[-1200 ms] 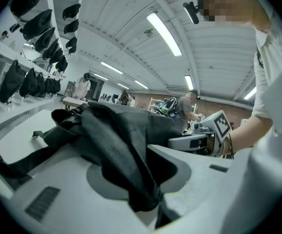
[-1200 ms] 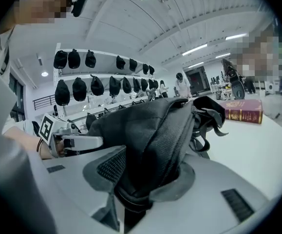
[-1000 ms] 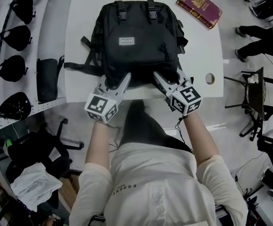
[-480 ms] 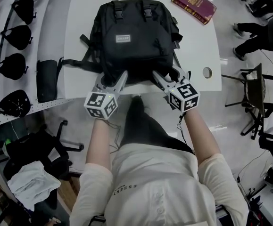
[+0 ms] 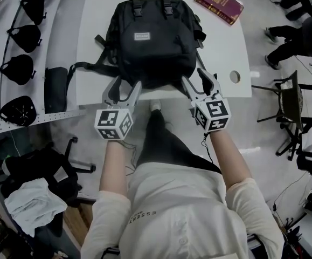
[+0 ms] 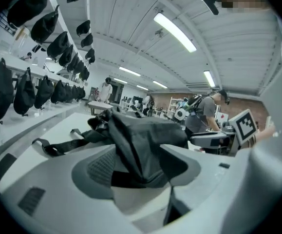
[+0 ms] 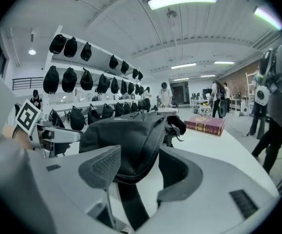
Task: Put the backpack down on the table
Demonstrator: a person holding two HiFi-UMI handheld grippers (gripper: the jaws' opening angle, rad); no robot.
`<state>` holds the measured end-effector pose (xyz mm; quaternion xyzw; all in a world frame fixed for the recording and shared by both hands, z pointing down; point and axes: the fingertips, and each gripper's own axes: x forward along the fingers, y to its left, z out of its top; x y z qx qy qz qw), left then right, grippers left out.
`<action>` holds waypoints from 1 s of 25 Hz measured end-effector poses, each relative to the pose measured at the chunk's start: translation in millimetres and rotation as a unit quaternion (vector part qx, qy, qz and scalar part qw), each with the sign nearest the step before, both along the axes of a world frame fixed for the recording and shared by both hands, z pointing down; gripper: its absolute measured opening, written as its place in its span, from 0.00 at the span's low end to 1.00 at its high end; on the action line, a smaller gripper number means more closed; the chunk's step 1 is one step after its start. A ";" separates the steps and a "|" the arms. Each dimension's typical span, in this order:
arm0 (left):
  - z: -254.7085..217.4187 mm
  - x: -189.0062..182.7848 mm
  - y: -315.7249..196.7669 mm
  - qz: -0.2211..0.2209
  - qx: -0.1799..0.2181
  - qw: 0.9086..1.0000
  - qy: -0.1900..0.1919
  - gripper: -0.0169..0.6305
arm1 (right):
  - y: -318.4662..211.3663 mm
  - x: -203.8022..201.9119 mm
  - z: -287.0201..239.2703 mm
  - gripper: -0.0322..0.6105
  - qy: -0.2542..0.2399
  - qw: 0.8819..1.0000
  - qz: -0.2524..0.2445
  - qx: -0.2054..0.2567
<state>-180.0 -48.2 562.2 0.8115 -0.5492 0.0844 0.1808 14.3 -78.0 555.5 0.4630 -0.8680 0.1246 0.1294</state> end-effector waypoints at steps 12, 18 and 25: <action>-106.9 39.3 41.8 0.073 0.085 0.993 -0.043 0.38 | 42.0 -23.5 -100.8 0.35 -0.033 0.994 -0.072 0.077; -156.5 46.8 52.7 0.067 0.137 0.985 -0.077 0.13 | 55.0 -22.6 -140.0 0.11 -0.057 0.990 -0.070 0.112; -173.7 51.7 50.1 0.079 0.154 0.981 -0.093 0.03 | 58.4 -23.8 -168.0 0.07 -0.079 0.983 -0.096 0.136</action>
